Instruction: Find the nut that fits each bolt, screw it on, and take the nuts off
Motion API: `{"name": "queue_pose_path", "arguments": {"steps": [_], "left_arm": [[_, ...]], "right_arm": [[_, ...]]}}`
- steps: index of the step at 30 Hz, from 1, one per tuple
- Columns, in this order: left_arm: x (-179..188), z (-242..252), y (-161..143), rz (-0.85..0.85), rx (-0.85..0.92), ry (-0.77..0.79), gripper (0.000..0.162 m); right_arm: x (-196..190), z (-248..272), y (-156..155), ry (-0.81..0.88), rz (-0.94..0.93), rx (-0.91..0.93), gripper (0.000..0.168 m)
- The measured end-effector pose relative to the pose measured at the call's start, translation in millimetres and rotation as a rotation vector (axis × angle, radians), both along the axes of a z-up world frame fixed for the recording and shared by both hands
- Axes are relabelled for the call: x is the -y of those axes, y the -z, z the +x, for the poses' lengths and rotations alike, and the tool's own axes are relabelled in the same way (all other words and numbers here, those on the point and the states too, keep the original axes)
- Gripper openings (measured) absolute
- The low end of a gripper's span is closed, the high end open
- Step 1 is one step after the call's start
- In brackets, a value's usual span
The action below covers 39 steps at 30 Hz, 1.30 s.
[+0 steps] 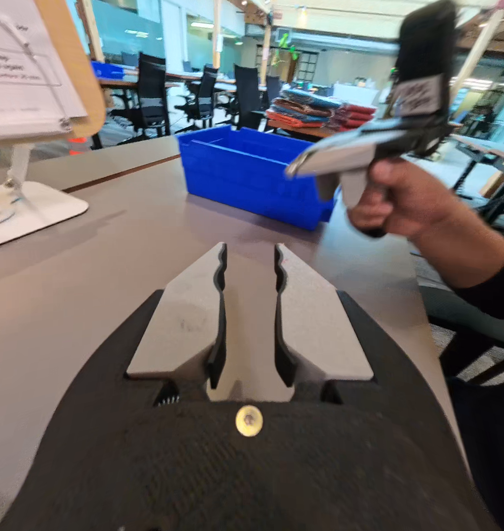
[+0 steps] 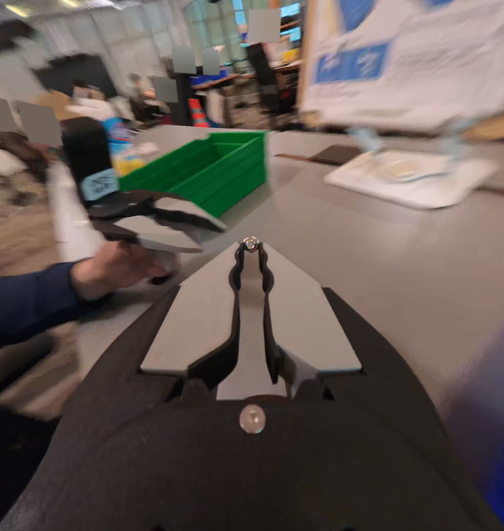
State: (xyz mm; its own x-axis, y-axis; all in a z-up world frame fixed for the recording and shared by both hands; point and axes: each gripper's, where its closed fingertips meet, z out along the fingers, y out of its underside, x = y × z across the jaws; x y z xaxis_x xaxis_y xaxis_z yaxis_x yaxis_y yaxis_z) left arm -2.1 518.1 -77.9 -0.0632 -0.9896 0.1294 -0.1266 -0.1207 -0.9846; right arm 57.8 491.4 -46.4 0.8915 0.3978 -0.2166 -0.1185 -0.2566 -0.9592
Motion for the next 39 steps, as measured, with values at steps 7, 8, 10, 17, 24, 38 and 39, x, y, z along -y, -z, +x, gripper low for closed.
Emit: {"name": "queue_pose_path", "arguments": {"steps": [7, 8, 10, 17, 24, 38, 39], "left_arm": [[-13, 4, 26, 0.04, -0.148, -0.078, 0.029], [-12, 6, 28, 0.045, -0.156, -0.075, 0.029], [-11, 7, 35, 0.073, -0.188, -0.077, 0.029], [-14, 6, 54, 0.152, -0.275, -0.098, 0.029], [-9, 11, 56, 0.161, -0.293, -0.073, 0.031], [-135, -136, -78, 0.156, -0.19, -0.57, 0.022], [-162, -149, -77, 0.139, -0.253, -0.615, 0.027]], "right_arm": [[70, 220, 27, 0.504, -0.583, 0.599, 0.007], [74, 226, 48, 0.457, -0.685, 0.595, 0.007], [74, 227, 88, 0.367, -0.839, 0.573, 0.008], [59, 243, 84, 0.491, -0.727, 0.582, 0.017], [55, 127, -59, 0.322, 0.103, 0.328, 0.023], [-6, -1, 39, -0.049, 0.094, 0.459, 0.019], [-8, 2, 46, -0.04, 0.094, 0.473, 0.018]]}}
